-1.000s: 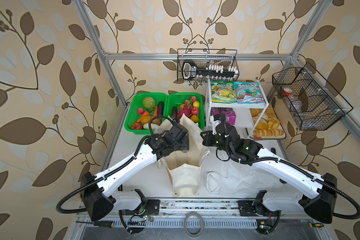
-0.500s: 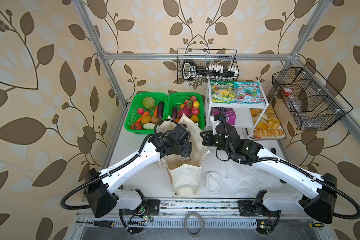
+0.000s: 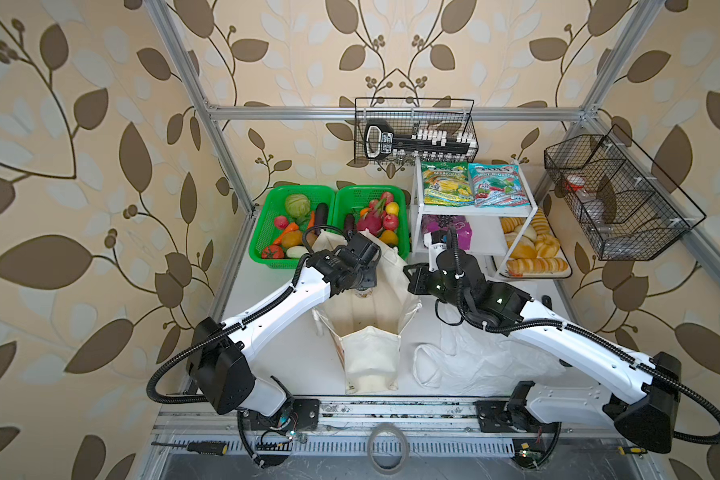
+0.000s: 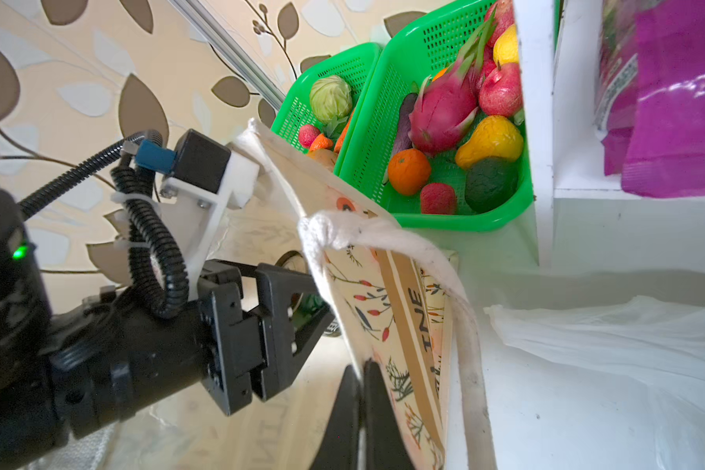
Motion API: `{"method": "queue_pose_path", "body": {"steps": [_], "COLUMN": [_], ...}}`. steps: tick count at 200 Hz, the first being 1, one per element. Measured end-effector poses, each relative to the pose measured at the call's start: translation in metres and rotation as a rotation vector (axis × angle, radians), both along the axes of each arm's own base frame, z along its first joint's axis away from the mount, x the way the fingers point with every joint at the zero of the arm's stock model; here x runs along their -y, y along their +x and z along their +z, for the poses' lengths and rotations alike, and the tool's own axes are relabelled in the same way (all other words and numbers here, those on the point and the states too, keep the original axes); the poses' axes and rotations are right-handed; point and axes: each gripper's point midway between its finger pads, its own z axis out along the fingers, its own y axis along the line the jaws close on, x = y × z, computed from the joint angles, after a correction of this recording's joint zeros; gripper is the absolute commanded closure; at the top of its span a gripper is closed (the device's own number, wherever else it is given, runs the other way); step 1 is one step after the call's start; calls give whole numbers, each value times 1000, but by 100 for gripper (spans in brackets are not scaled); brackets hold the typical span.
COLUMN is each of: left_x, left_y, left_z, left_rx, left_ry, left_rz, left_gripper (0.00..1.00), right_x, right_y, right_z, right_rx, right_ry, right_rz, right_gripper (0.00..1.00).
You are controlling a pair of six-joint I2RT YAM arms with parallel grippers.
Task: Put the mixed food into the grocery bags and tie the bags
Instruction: 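Push the can down to the tote bottom with the left gripper and release it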
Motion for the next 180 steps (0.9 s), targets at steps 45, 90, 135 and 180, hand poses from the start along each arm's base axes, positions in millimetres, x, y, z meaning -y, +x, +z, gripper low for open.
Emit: {"method": "queue_pose_path", "body": {"steps": [45, 90, 135, 180], "left_x": [19, 18, 7, 9], "left_y": [3, -11, -3, 13], "left_z": [-12, -44, -55, -75], "left_rx": [-26, -86, -46, -33], "left_ry": [-65, -45, 19, 70], "left_rz": [-20, -38, 4, 33], "left_gripper": [96, 95, 95, 94], "right_x": [2, 4, 2, 0], "right_y": [-2, 0, 0, 0], "right_z": [0, -1, 0, 0], "right_rx": [1, -4, -7, -6], "right_ry": [20, 33, 45, 53], "right_rz": [-4, -11, -3, 4], "right_gripper": [100, 100, 100, 100]}}
